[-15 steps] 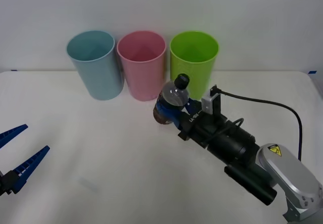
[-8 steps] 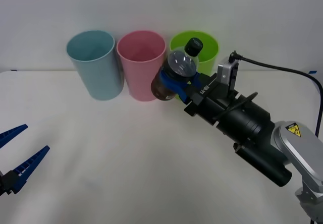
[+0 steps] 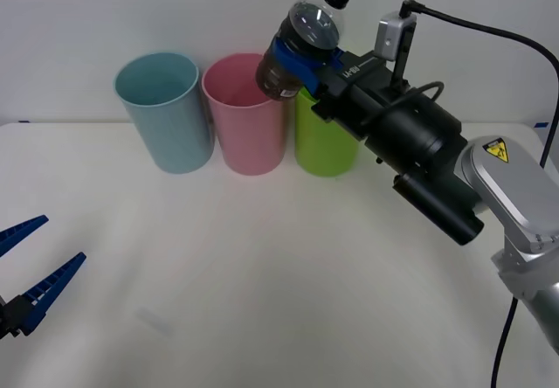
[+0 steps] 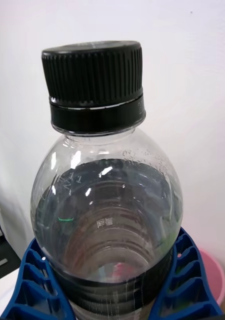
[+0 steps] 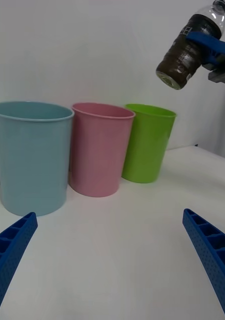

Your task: Grasp the object on the table and drop it into the matching bin: aluminum can to the light blue bin, PET bottle to the pink bin.

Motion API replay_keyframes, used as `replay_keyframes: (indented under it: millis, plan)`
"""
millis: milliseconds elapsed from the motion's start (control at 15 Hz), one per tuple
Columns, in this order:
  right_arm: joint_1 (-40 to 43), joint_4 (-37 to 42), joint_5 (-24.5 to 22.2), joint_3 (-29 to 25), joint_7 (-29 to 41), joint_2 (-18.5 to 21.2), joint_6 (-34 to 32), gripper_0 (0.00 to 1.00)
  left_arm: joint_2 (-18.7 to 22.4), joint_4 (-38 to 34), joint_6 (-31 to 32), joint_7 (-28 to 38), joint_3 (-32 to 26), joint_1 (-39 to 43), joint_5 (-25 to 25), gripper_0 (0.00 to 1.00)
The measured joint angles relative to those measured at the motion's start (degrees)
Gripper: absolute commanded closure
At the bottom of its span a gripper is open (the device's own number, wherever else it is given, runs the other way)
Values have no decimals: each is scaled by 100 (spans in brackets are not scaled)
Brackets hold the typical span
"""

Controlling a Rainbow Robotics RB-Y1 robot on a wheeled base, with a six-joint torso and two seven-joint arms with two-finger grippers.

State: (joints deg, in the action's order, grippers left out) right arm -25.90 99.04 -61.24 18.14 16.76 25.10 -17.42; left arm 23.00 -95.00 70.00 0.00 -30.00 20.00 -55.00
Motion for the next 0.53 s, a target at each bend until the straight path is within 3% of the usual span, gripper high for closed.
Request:
replay_keyframes:
  millis: [533]
  plan:
    - [-2018, -2958, -346, -1, -241, -1257, 289, 100, 0, 0, 0, 0, 0, 0, 0, 0]
